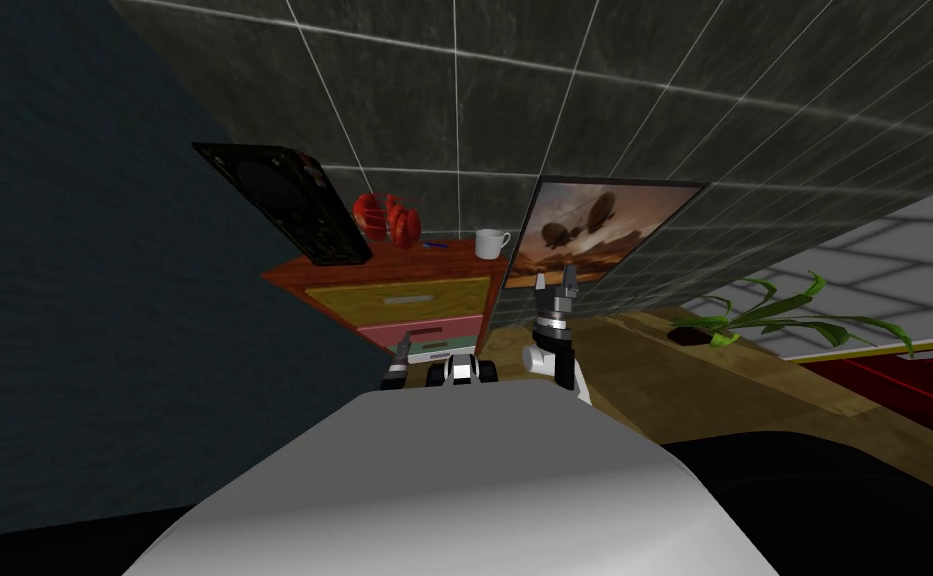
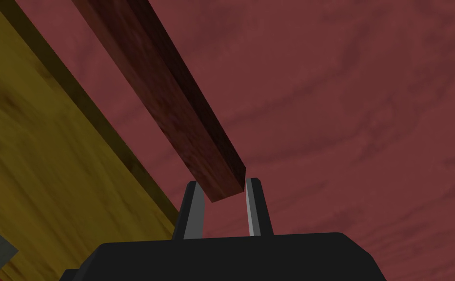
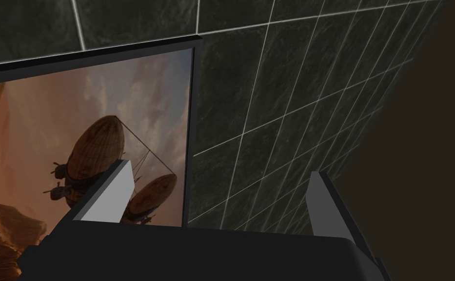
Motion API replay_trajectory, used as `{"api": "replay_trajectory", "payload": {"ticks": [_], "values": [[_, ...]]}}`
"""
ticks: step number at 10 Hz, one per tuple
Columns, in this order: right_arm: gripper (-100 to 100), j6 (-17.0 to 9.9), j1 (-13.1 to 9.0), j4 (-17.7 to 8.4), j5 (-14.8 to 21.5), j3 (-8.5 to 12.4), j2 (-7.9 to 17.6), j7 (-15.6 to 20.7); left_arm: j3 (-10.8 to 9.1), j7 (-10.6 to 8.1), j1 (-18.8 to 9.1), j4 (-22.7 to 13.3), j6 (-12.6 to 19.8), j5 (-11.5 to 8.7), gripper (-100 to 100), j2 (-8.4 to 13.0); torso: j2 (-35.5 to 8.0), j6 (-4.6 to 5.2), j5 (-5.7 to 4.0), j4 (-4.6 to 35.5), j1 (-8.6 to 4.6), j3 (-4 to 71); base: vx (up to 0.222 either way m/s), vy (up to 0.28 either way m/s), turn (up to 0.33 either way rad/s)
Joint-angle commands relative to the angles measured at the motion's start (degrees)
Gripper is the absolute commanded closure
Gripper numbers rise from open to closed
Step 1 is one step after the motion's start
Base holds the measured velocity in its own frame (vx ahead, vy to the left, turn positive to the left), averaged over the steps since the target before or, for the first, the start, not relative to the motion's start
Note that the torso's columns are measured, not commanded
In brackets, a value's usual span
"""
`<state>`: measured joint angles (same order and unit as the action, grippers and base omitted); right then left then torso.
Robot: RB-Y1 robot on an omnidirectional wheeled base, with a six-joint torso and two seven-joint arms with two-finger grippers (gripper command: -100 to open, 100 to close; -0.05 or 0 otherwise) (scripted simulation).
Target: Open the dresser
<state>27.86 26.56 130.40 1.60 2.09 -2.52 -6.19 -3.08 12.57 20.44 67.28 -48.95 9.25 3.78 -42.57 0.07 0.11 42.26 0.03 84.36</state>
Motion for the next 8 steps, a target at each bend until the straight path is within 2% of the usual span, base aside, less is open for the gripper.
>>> {"api": "replay_trajectory", "payload": {"ticks": [1, 2, 3, 4, 5, 6, 7, 8], "values": [[0, 0.0, 0.0, 0.0, 0.0, 0.0, 0.0, 0.0, 0.28, 0.81, -4.8, -5.0, -0.2, -1.8, 100, 0.9, 0.1, -0.04, 0.05, -0.1, 0.10, 0.0, -0.160, -0.010, 0.018], [0, 0.0, 0.0, 0.0, 0.0, 0.0, 0.0, 0.0, 0.28, 0.81, -6.3, -5.9, -0.2, -1.8, 100, 0.9, 0.1, -0.03, 0.00, 0.0, 0.03, 0.1, -0.140, -0.019, 0.022], [0, 0.0, 0.0, 0.0, 0.0, 0.0, 0.0, 0.0, 0.28, 0.81, -6.5, -7.1, -0.2, -1.8, 100, 0.9, 0.3, 0.03, -0.05, 0.0, -0.10, 0.2, -0.059, -0.007, -0.001], [0, 0.0, 0.0, 0.0, 0.0, 0.0, 0.0, 0.0, 0.41, 1.38, -9.1, -9.1, -0.5, -3.1, 100, 1.5, 0.6, 0.04, -0.04, -0.1, -0.08, 0.4, -0.096, -0.001, 0.014], [0, 0.0, 0.0, 0.0, 0.0, 0.0, 0.0, 0.0, 0.41, 1.38, -10.8, -11.2, -0.5, -3.1, 100, 1.5, 0.5, 0.03, -0.01, -0.1, -0.02, 0.4, -0.100, 0.002, 0.015], [0, 0.0, 0.0, 0.0, 0.0, 0.0, 0.0, 0.0, 0.54, 1.94, -12.9, -13.1, -0.8, -4.4, 100, 2.1, 0.5, 0.05, 0.05, -0.2, 0.00, 0.3, -0.139, -0.011, 0.009], [0, 0.0, 0.0, 0.0, 0.0, 0.0, 0.0, 0.0, 0.54, 1.94, -14.6, -14.2, -0.8, -4.4, 100, 2.1, 0.3, 0.00, 0.01, -0.1, -0.02, 0.2, -0.121, -0.018, 0.014], [0, 0.0, 0.0, 0.0, 0.0, 0.0, 0.0, 0.0, 0.54, 1.94, -15.0, -15.3, -0.8, -4.4, 100, 2.1, 0.3, 0.04, -0.03, 0.0, -0.09, 0.2, -0.049, -0.002, 0.012]]}}
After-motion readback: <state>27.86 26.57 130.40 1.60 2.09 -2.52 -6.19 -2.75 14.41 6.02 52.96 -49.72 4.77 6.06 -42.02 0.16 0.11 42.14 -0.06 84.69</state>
